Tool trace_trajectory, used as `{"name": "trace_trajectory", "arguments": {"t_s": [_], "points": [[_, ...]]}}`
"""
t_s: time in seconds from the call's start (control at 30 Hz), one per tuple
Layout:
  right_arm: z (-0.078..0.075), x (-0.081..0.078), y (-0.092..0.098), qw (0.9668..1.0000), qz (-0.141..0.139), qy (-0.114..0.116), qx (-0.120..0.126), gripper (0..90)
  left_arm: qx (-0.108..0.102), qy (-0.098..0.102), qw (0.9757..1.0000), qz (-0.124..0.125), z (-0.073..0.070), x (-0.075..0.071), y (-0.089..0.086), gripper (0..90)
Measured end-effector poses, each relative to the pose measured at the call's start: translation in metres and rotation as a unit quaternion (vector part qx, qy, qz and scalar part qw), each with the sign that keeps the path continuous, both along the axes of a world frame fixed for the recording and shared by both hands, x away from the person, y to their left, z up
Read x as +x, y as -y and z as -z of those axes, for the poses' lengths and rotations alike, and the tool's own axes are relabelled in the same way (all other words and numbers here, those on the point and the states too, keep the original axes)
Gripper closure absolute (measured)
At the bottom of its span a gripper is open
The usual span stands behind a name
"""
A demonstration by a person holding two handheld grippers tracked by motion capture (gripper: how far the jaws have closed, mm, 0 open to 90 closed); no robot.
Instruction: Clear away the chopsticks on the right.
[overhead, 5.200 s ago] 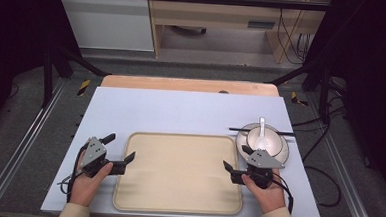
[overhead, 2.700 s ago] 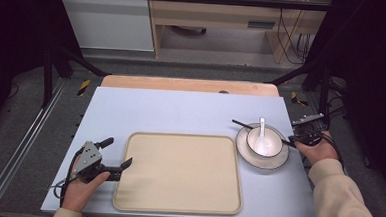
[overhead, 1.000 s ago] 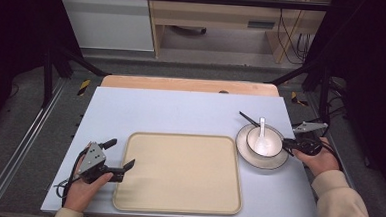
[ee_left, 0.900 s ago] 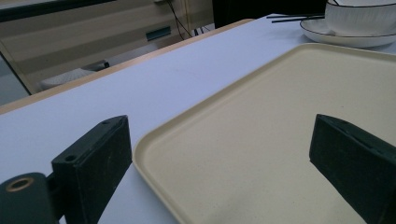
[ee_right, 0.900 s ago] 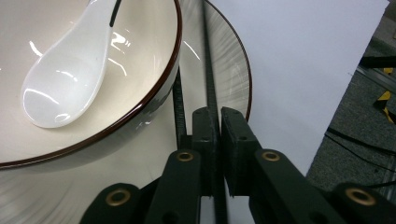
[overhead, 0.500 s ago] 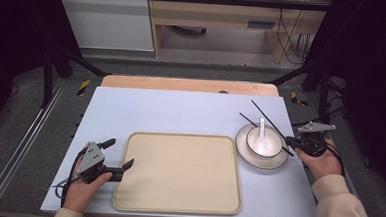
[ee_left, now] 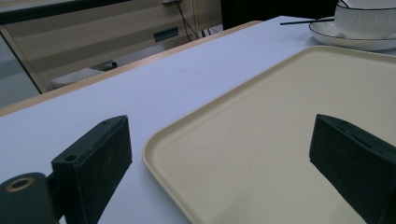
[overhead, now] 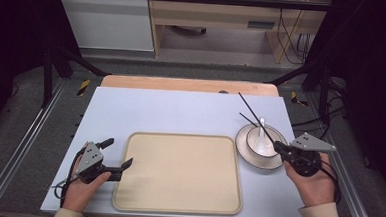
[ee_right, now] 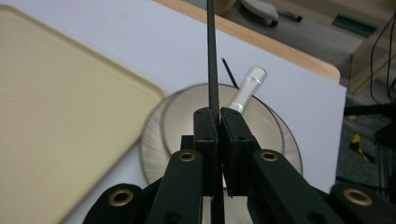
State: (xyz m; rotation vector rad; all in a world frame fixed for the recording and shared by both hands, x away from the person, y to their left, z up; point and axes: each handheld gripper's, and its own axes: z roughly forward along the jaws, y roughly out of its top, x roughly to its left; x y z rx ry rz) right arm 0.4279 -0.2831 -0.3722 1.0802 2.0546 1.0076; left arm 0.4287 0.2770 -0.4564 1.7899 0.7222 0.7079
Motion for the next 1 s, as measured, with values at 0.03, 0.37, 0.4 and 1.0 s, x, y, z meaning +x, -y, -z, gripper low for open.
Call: {"name": "trace_trajectory", "arguments": {"t_s": [0.03,0.37,0.4,1.0], "points": [[0.0,0.0,0.0,1.0,0.0,0.0,0.0,85.5,0.0,0.0,1.0,0.0,0.0,0.0,0.0,5.5],[0.009,-0.028,-0.082,0.9967,-0.057,-0.035,-0.046,85.5,-0.001,0.001,1.0,0.003,-0.001,-0.001,0.002,5.5],[0.012,-0.028,-0.088,0.996,-0.064,-0.041,-0.048,85.5,-0.002,0.001,1.0,0.003,-0.001,-0.001,0.002,5.4],[0.078,-0.027,-0.148,0.9848,-0.089,-0.145,-0.035,85.5,0.0,0.003,1.0,0.007,-0.002,-0.002,0.004,5.5]]}}
